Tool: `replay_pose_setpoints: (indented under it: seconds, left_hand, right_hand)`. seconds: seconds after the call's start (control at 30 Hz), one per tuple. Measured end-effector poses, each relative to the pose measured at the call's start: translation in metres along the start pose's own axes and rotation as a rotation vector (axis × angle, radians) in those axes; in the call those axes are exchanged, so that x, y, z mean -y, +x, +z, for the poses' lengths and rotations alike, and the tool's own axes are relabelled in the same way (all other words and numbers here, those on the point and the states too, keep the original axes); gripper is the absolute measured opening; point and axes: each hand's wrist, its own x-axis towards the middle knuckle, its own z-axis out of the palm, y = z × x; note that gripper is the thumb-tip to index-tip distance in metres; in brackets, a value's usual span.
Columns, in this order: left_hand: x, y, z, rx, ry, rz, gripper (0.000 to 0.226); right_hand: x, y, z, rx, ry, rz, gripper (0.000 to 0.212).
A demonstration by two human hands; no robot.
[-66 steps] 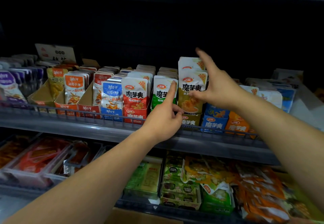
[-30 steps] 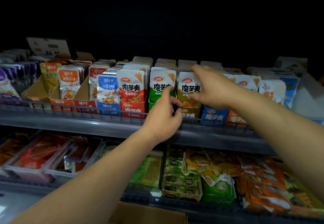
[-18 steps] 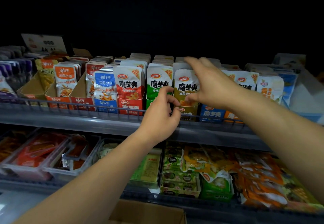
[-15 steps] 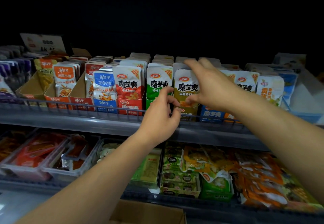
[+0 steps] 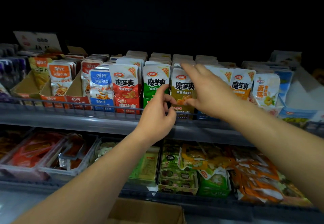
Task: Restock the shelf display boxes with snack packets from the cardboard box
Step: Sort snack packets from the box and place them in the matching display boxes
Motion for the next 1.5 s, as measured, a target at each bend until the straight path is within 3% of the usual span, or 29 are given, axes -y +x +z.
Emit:
replay_pose_setpoints:
  seconds: [0.27,0.4,0.53,0.73,0.9,1.1,1.23,1.5]
  left_hand:
    - [-0.002,0.001,0.001,0.025,-0.001,0.006,0.067]
    - [-0.001,-0.002,0.0,0.02,-0.029,-0.009,0.073]
    - [-0.001,-0.002,0.001,0.007,-0.03,0.004,0.072]
    - [0.0,-0.001,-0.001,0.022,-0.047,-0.004,0.07]
    - [-0.002,0.0,-0.001,0.024,-0.056,-0.02,0.071]
    - [-0.002,0.0,-0.001,0.014,-0.077,-0.031,0.072]
    - [-0.001,0.0,-0.001,-0.002,-0.105,-0.041,0.068]
    - [-0.002,-0.003,-0.007,-0.153,-0.252,-0.065,0.038]
  right_hand:
    - [-0.004,0.014,0.007,0.02,0.002,0.068,0.1]
    - [-0.003,0.015,-0.002,0.058,0.028,0.033,0.098]
    - [-0.003,0.016,-0.01,-0.015,0.007,-0.022,0.099]
    - [-0.008,0.026,-0.013,0.165,-0.019,-0.012,0.091]
    - [-0.007,0.019,-0.012,0.176,-0.123,-0.033,0.09]
    - [-0.001,0.015,-0.011,-0.035,-0.182,-0.091,0.084]
    - [-0.002,0.008,0.002,-0.044,-0.227,-0.079,0.079]
    - [0.005,-0.001,0.002,-0.098,-0.156,-0.024,0.082]
